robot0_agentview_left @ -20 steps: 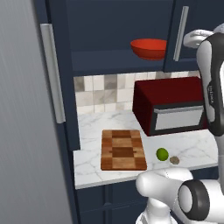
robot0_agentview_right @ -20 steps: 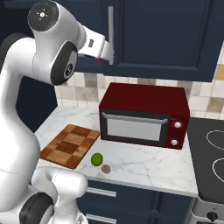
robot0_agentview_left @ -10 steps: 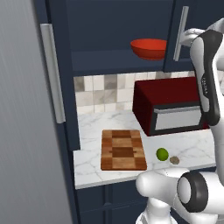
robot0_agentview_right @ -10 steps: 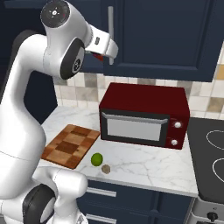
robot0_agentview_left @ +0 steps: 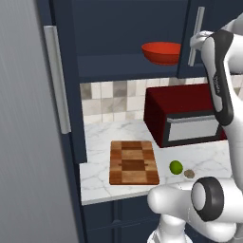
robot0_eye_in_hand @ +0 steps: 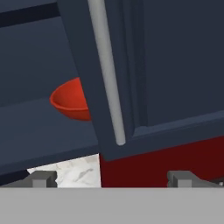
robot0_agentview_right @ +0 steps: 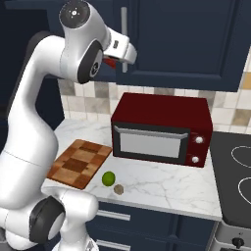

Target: Open the cabinet. Place the bowl and condiment on the counter. Then place the lime and garlic on the cutting board.

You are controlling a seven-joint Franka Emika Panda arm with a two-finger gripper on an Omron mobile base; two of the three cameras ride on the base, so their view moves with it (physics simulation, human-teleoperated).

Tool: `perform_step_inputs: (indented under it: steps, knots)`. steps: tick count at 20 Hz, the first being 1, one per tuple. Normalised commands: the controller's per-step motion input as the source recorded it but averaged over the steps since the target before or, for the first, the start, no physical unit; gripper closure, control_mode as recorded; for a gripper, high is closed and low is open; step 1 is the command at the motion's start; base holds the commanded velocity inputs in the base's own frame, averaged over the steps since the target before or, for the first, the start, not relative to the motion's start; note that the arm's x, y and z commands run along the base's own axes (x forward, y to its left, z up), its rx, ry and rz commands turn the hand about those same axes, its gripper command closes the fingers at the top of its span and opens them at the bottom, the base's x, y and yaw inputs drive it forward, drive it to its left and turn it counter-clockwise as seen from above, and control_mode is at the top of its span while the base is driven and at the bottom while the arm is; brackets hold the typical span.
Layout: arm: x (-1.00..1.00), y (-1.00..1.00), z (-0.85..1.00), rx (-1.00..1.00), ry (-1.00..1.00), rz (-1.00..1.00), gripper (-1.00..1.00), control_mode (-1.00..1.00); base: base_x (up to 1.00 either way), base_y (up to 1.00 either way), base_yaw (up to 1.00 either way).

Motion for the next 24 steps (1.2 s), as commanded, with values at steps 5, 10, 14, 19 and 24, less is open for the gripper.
perform_step_inputs:
  steps: [5,10,14,19,24]
  knots:
    - [0.22,-0.22,0.0,0.0,0.02,0.03,-1.0,-1.0,0.0,0.0,0.0]
    - [0.09,-0.06,-0.02,0.0,0.03,0.01,-1.0,-1.0,0.0,0.0,0.0]
    - [0.08,0.0,-0.17,0.0,0.06,0.05,-1.0,-1.0,0.0,0.0,0.0]
    - [0.11,0.0,-0.21,0.0,0.04,0.1,-1.0,-1.0,0.0,0.0,0.0]
    - [0.27,0.0,-0.04,0.0,0.0,0.1,-1.0,-1.0,0.0,0.0,0.0]
